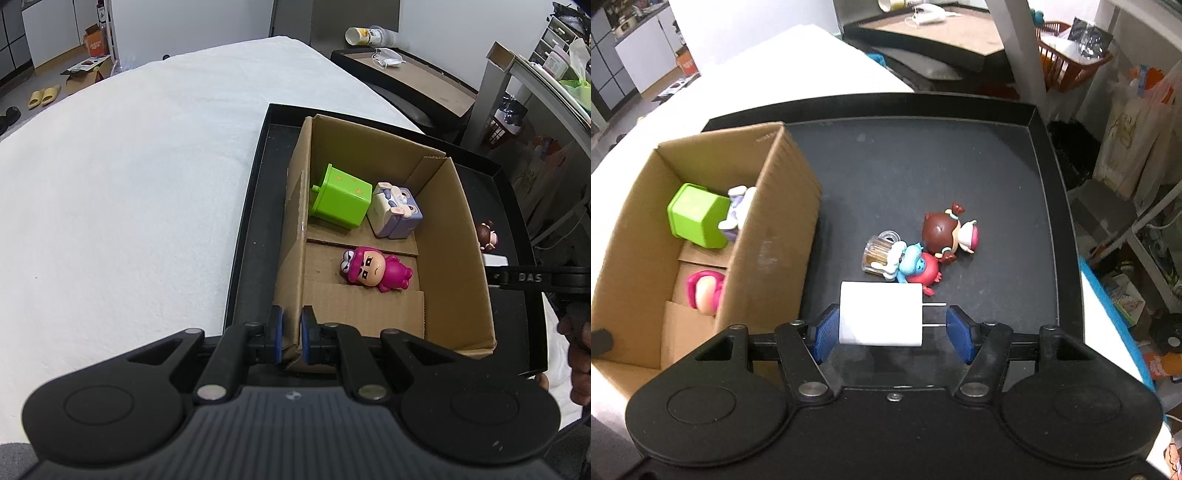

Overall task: Organize rigid objects
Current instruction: 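Carry the white charger with the right gripper over the box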

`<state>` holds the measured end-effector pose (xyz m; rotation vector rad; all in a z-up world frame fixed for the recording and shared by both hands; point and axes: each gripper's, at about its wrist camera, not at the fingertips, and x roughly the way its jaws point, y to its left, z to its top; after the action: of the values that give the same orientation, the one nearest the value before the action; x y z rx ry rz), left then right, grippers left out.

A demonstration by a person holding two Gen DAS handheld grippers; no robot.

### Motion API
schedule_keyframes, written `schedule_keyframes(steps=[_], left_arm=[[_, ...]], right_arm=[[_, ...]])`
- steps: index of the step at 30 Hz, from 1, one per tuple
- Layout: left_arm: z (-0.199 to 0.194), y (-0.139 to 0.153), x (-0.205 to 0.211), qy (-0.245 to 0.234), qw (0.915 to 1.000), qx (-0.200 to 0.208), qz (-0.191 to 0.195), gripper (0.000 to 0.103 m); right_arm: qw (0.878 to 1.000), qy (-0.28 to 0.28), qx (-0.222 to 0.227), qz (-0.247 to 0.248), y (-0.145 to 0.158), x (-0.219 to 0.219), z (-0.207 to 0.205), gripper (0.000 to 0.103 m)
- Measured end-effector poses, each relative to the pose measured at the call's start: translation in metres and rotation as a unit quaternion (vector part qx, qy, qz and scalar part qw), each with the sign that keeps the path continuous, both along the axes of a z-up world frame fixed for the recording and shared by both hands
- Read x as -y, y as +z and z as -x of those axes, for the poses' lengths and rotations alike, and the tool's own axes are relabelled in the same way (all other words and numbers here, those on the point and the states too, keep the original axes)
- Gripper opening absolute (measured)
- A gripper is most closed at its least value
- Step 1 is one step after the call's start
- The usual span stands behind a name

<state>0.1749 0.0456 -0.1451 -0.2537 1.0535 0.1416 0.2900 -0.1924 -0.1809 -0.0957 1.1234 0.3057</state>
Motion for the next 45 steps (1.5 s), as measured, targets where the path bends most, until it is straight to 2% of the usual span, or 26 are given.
schedule_keyframes(steps=[18, 26, 35, 45], left_arm=[[-0.008, -0.001, 0.014, 0.007, 0.9988, -0.024, -0.043, 0.008], [-0.008, 0.0, 0.017, 0.009, 0.9982, -0.026, -0.053, 0.008], [-0.007, -0.001, 0.017, 0.012, 0.9985, -0.022, -0.049, 0.008], [-0.005, 0.0, 0.011, 0.013, 0.9991, -0.018, -0.035, 0.008]], right_arm=[[0.996, 0.031, 0.075, -0.034, 0.054, -0.007, 0.013, 0.06], [0.992, 0.053, 0.102, -0.049, 0.071, -0.025, 0.024, 0.06], [0.988, 0.08, 0.114, -0.062, 0.076, -0.043, 0.03, 0.06], [0.986, 0.109, 0.102, -0.08, 0.067, -0.07, 0.031, 0.06]])
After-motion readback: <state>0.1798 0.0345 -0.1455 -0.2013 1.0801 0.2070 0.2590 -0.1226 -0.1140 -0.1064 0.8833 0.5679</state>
